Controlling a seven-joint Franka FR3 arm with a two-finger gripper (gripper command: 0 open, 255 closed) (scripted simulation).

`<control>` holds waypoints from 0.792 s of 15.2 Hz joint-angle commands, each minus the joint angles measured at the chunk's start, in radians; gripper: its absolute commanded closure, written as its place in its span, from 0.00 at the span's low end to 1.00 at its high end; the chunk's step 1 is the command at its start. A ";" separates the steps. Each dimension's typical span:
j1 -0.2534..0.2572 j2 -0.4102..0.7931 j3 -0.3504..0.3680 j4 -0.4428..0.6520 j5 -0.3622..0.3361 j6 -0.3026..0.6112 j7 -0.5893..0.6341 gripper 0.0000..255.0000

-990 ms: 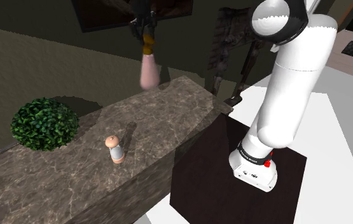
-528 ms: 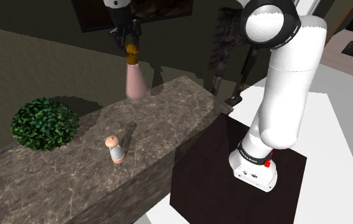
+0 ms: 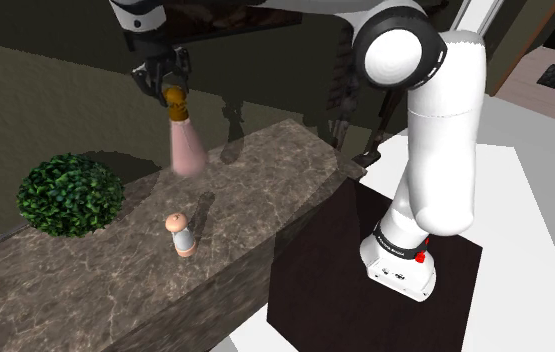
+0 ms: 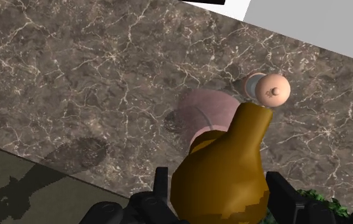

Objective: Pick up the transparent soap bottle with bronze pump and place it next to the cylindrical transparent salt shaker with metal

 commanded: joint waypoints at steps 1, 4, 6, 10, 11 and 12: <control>0.020 0.033 0.007 0.028 -0.003 0.002 0.028 1.00; 0.018 0.022 0.007 -0.029 -0.002 0.048 0.032 1.00; 0.017 0.016 0.007 -0.065 -0.002 0.078 0.035 1.00; 0.014 0.010 0.007 -0.128 -0.002 0.134 0.041 1.00; 0.014 0.009 0.007 -0.143 -0.003 0.148 0.043 1.00; 0.014 0.009 0.007 -0.157 -0.003 0.162 0.044 1.00</control>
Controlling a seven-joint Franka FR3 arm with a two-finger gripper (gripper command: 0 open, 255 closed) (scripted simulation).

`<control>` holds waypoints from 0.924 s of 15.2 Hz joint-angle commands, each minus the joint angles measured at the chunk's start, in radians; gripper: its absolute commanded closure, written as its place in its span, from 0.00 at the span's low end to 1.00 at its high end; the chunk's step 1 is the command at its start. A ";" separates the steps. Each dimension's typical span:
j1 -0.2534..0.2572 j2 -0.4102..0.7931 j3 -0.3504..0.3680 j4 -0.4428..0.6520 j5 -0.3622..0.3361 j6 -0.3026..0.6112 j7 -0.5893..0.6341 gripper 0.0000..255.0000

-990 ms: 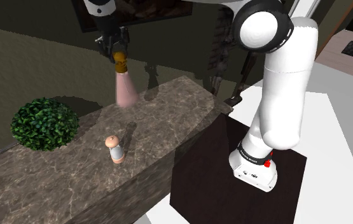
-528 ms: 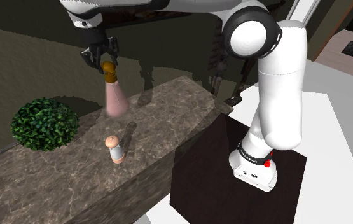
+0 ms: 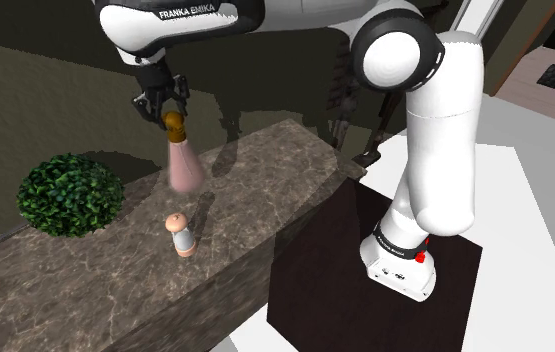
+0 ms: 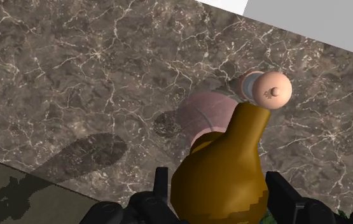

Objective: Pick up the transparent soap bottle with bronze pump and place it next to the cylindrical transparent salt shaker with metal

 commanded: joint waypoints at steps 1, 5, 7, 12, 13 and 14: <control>-0.001 -0.004 0.000 -0.034 0.000 0.031 0.004 1.00; -0.002 -0.002 0.000 -0.085 -0.002 0.083 0.009 1.00; -0.003 0.000 -0.001 -0.108 -0.003 0.109 0.012 1.00; -0.004 0.010 -0.001 -0.160 -0.005 0.171 0.020 1.00; -0.004 0.013 -0.002 -0.170 -0.006 0.183 0.021 1.00; -0.004 0.016 -0.002 -0.179 -0.007 0.195 0.023 1.00</control>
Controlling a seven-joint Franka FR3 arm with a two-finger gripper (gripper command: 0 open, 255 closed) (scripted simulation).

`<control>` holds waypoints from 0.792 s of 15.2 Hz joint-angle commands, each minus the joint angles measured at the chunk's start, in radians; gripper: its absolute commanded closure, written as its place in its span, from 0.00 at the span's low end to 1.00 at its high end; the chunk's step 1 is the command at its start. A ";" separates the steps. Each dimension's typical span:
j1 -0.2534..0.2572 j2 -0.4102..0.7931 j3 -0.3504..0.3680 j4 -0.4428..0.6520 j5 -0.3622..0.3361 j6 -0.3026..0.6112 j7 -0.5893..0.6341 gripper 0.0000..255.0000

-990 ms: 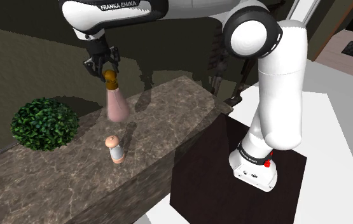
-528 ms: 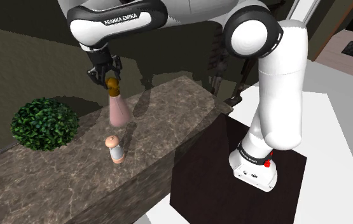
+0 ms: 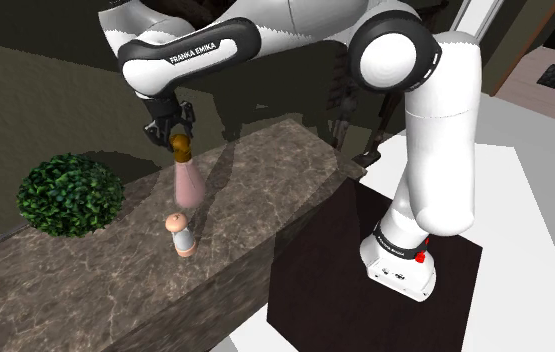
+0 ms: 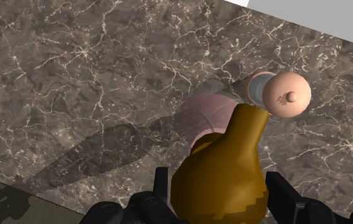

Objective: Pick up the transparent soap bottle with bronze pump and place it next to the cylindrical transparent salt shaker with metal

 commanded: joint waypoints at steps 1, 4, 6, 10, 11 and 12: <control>0.001 0.008 0.000 -0.014 -0.002 0.023 0.004 1.00; 0.001 0.019 -0.001 -0.039 -0.004 0.058 0.009 1.00; 0.000 0.027 -0.001 -0.054 -0.005 0.081 0.012 1.00; 0.000 0.044 -0.003 -0.082 -0.009 0.126 0.018 1.00; 0.000 0.050 -0.003 -0.087 -0.010 0.137 0.019 1.00; 0.000 0.055 -0.003 -0.093 -0.011 0.148 0.021 1.00</control>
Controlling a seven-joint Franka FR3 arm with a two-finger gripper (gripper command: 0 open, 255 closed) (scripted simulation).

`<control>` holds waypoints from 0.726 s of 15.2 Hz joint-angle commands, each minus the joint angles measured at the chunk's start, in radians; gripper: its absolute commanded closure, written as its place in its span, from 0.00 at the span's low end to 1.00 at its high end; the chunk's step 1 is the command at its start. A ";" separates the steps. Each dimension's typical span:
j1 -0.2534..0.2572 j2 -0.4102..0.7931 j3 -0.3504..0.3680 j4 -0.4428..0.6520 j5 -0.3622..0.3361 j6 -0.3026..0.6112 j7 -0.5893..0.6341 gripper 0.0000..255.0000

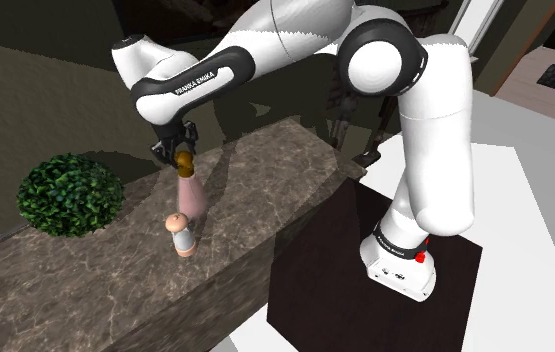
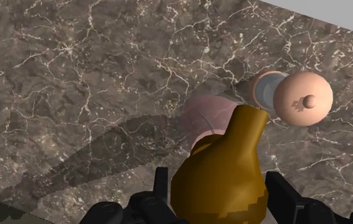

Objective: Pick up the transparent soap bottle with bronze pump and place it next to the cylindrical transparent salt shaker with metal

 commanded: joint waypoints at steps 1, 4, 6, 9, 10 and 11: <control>0.000 0.008 -0.001 -0.016 -0.002 0.024 0.003 1.00; 0.000 0.025 -0.002 -0.031 -0.005 0.056 0.008 1.00; 0.000 0.037 -0.003 -0.040 -0.007 0.077 0.011 1.00; 0.000 0.056 -0.004 -0.052 -0.010 0.108 0.015 1.00; 0.001 0.059 -0.005 -0.054 -0.011 0.113 0.016 1.00; 0.001 0.059 -0.005 -0.053 -0.011 0.113 0.016 1.00</control>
